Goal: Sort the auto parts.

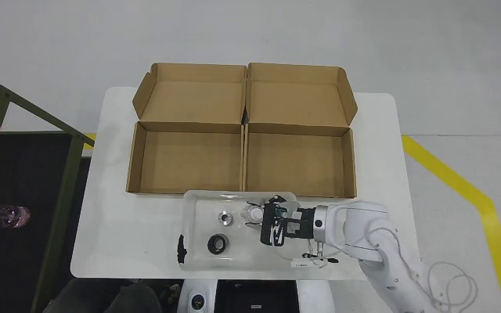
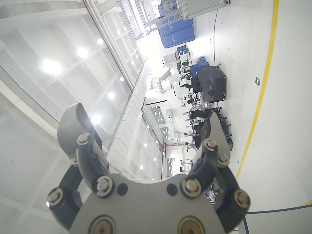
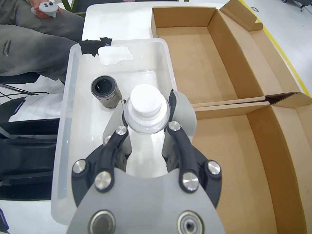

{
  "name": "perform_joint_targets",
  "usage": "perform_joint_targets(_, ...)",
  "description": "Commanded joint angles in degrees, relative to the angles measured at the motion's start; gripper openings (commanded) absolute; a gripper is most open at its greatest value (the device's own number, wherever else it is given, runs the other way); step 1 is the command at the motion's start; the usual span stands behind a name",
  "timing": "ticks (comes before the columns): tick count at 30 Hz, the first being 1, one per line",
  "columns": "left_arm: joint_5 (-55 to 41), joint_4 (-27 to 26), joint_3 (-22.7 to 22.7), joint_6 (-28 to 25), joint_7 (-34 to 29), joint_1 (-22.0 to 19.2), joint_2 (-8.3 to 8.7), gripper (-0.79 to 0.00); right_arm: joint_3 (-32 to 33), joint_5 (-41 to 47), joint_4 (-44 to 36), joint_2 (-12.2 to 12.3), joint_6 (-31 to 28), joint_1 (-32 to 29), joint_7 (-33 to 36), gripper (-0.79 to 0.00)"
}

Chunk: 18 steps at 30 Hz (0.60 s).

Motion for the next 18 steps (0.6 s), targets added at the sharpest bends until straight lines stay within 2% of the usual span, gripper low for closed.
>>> perform_joint_targets(1,0.0,0.0,0.0,0.0,0.0,0.0,0.00,0.000,1.0,0.7,-0.6,0.2,-0.2,0.1,-0.5,-0.785)
perform_joint_targets(18,0.0,0.0,0.0,0.0,0.0,0.0,0.00,0.000,5.4,5.1,-0.4,0.9,2.9,2.8,-3.3,-0.785)
